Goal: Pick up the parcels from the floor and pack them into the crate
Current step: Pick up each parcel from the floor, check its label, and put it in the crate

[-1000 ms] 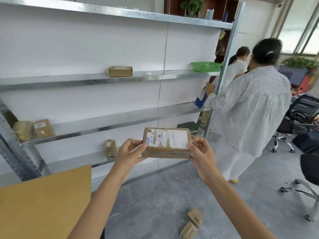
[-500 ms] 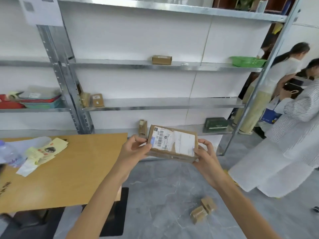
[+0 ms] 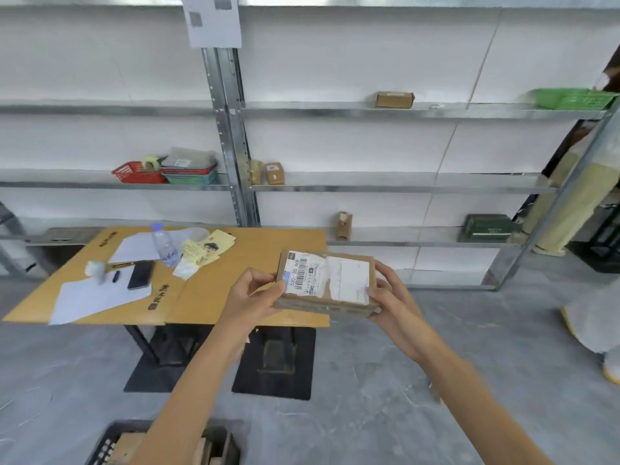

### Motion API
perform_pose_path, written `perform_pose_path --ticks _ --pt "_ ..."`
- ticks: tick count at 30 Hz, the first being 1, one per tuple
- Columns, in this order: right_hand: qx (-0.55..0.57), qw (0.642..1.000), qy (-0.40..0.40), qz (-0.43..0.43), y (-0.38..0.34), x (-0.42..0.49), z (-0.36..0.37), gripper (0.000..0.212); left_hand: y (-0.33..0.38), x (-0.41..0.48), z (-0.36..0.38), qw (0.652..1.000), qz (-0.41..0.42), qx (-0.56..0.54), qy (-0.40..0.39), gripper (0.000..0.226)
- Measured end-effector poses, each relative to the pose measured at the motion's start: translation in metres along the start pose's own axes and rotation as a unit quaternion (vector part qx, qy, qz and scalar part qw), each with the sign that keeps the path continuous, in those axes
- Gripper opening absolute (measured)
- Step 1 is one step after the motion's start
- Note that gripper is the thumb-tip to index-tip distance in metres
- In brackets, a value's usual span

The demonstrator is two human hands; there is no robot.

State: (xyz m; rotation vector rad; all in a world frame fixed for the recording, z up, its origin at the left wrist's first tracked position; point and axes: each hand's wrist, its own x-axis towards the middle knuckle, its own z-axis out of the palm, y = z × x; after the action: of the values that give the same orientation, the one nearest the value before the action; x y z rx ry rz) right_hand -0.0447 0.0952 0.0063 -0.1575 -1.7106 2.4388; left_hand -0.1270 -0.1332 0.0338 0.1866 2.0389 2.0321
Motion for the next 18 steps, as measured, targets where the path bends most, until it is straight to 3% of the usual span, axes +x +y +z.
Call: perform_pose_path --ticks 7,18 --pt "-0.002 0.999 -0.031 0.026 0.043 -0.033 0.064 0.057 -0.019 -0.046 -0.067 0.998 -0.027 -0.002 0.059 0.014" --pt "-0.008 0.993 -0.060 0.102 0.089 -0.046 0.121 0.062 -0.044 -0.091 -0.140 0.997 -0.016 0.032 0.066 0.044"
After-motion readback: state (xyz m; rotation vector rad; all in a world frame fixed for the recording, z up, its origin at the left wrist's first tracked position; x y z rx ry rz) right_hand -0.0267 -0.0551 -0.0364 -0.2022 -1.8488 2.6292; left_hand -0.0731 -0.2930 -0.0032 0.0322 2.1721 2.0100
